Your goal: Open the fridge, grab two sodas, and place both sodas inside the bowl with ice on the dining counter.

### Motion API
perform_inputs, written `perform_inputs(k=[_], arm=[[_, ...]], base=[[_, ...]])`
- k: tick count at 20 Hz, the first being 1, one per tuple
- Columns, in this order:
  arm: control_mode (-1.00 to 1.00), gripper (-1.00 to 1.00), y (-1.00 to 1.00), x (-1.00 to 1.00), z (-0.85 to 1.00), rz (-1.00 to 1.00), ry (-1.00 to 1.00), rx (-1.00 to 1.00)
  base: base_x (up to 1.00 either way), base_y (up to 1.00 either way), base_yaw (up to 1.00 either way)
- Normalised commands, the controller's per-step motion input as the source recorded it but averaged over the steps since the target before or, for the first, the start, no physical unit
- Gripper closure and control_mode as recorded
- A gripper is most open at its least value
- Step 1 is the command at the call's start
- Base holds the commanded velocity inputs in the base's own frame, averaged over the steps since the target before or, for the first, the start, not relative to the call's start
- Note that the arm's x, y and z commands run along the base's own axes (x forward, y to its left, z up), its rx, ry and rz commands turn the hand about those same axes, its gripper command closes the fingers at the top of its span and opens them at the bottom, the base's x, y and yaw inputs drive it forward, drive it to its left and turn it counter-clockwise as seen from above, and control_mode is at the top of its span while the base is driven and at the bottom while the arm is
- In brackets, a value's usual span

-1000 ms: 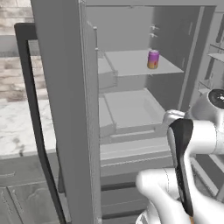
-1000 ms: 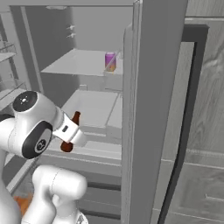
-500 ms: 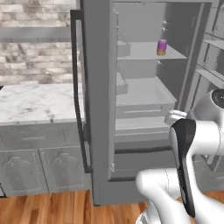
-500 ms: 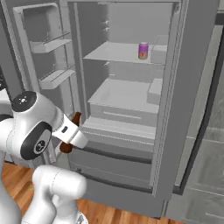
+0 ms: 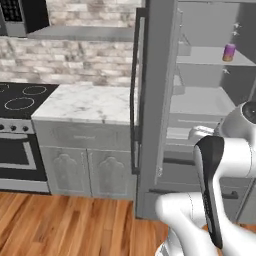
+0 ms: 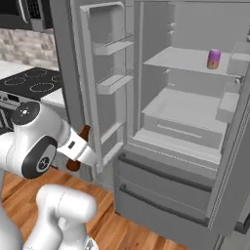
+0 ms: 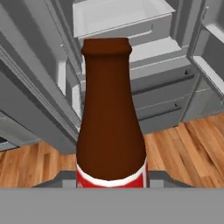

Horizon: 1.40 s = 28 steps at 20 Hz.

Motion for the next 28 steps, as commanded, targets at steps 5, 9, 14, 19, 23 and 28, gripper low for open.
perform_inputs(k=[5,9,14,19,23,28], arm=[[1.0,1.0,0.0,0.0,0.0,0.0,0.0,0.0],[1.0,1.0,0.0,0.0,0.0,0.0,0.0,0.0],[1.0,1.0,0.0,0.0,0.0,0.0,0.0,0.0],[1.0,1.0,0.0,0.0,0.0,0.0,0.0,0.0],[1.0,1.0,0.0,0.0,0.0,0.0,0.0,0.0],[1.0,1.0,0.0,0.0,0.0,0.0,0.0,0.0]], base=[[-0.04,0.56,0.5],[0.0,0.58,0.55],[0.0,0.59,0.55],[-0.04,0.62,0.54],[-0.09,0.71,0.48],[-0.01,0.59,0.47]])
